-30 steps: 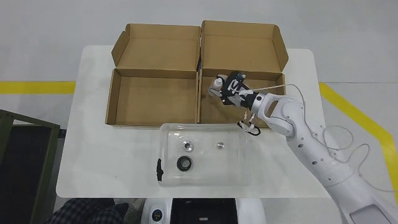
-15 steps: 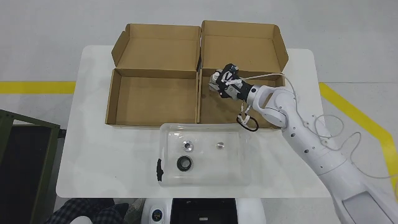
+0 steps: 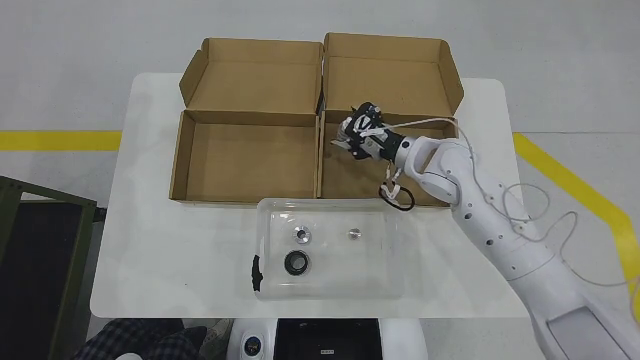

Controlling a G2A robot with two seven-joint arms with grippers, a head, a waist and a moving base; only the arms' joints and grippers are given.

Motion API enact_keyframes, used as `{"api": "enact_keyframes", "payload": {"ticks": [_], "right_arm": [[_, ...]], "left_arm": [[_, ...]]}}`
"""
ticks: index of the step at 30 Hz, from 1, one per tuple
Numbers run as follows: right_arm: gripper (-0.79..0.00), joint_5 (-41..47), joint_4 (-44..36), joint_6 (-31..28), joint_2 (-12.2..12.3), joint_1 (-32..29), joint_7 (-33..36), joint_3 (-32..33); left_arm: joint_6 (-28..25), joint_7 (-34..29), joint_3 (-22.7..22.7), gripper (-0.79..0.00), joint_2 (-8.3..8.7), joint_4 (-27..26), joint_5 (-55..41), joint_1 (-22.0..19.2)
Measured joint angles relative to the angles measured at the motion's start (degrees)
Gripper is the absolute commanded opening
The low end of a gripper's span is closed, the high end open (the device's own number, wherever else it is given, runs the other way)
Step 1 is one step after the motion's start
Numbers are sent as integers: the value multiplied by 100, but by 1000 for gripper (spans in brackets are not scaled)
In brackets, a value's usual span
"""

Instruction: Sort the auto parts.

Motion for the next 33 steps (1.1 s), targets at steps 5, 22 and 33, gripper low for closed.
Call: {"api": "enact_keyframes", "payload": {"ticks": [5, 22, 33], "right_arm": [[0, -120, -492, -79, 69, -179, 44, 267], [0, -471, -3020, -804, 388, -1614, 633, 1072], [0, -819, -3837, -1238, 560, -2874, 673, 1299]], "left_arm": [[0, 0, 0, 0, 0, 0, 0, 0], [0, 0, 0, 0, 0, 0, 0, 0], [0, 0, 0, 0, 0, 0, 0, 0]]}}
